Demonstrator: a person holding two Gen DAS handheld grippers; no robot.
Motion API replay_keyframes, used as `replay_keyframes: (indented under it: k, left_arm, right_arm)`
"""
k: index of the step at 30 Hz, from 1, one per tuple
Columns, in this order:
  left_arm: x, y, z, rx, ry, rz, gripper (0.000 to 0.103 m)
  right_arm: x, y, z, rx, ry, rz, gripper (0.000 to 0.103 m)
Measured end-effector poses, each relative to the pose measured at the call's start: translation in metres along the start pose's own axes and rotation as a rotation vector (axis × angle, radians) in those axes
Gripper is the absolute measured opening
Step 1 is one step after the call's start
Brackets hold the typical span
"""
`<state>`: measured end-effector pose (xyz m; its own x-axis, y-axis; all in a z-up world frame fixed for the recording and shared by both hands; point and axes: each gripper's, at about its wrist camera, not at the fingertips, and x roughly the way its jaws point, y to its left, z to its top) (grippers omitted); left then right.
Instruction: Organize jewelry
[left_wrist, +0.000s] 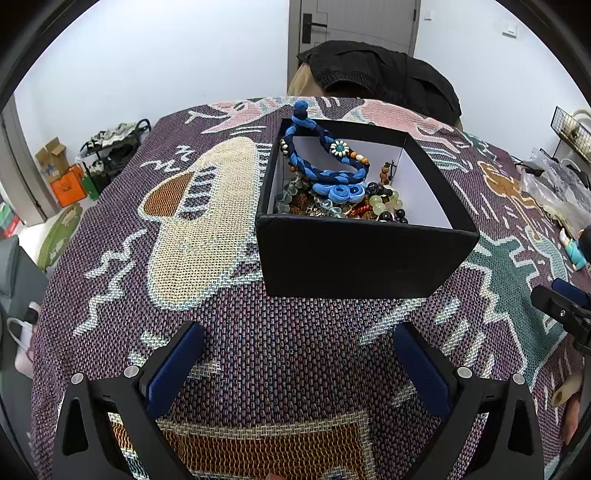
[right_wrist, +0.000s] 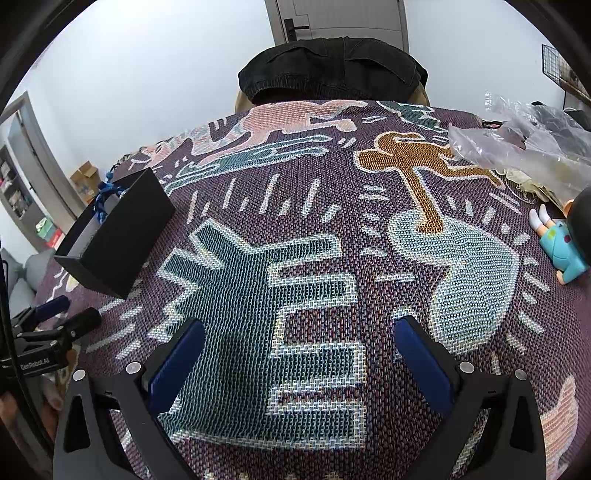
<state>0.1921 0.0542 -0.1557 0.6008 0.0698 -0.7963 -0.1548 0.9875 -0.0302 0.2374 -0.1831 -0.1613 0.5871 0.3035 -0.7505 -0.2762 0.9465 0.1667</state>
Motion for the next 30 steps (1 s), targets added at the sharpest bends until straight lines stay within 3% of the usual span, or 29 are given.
replay_keyframes:
  k: [30]
  left_arm:
    - [0.0031, -0.0026, 0.0009, 0.009, 0.005, 0.009, 0.103]
  right_arm:
    - [0.0011, 0.0003, 0.0001, 0.0, 0.0, 0.0, 0.103]
